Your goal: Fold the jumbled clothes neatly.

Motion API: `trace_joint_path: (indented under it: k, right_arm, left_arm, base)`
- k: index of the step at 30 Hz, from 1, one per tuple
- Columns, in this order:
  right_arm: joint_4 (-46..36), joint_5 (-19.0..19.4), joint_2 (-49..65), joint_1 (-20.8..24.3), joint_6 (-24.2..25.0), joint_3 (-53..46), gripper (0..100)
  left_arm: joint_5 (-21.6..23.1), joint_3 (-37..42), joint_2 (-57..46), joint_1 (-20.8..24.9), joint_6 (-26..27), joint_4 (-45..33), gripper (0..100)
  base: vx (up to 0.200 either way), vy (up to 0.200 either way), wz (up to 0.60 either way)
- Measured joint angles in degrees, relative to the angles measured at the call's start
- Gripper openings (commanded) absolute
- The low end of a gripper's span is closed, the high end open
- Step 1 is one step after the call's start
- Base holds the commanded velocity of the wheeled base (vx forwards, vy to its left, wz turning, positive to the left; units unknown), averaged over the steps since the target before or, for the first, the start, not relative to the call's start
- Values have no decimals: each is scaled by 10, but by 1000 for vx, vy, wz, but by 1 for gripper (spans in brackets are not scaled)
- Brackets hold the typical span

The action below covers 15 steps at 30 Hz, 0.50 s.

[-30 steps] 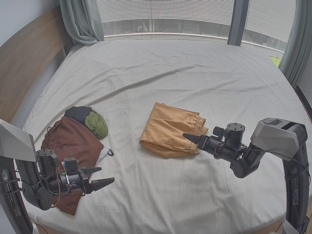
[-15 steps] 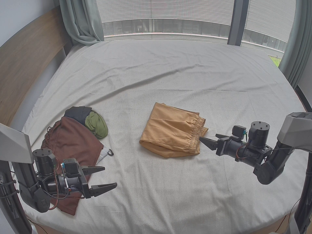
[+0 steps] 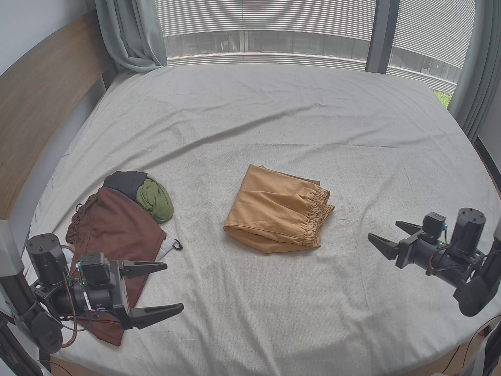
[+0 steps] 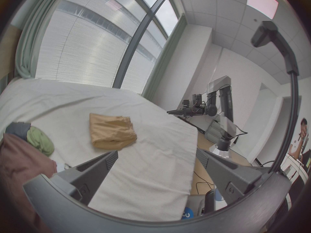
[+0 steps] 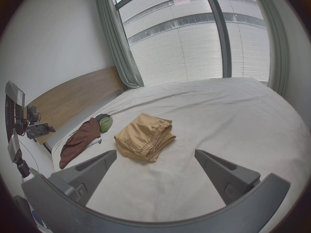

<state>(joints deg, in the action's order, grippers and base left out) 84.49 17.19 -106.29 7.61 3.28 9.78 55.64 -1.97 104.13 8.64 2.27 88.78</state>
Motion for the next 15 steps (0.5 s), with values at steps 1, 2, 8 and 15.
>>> trace_joint_path:
  k: [1,2,8,15]
  right_arm:
    - [0,2,17,-6,-2,-12,100]
    - [0,3,31,-11,-3,-21,100]
    - [-18,5,149,-26,-8,-68,100]
    - [-141,7,320,-48,-9,-86,100]
  left_arm:
    - [4,3,-15,3,-1,-1,100]
    - [7,5,-27,6,-2,-1,100]
    - [14,9,-111,60,-9,-19,100]
    - [16,10,-211,97,-11,-112,100]
  base:
    - [0,0,0]
    - [0,0,0]
    - [0,0,0]
    - [0,0,0]
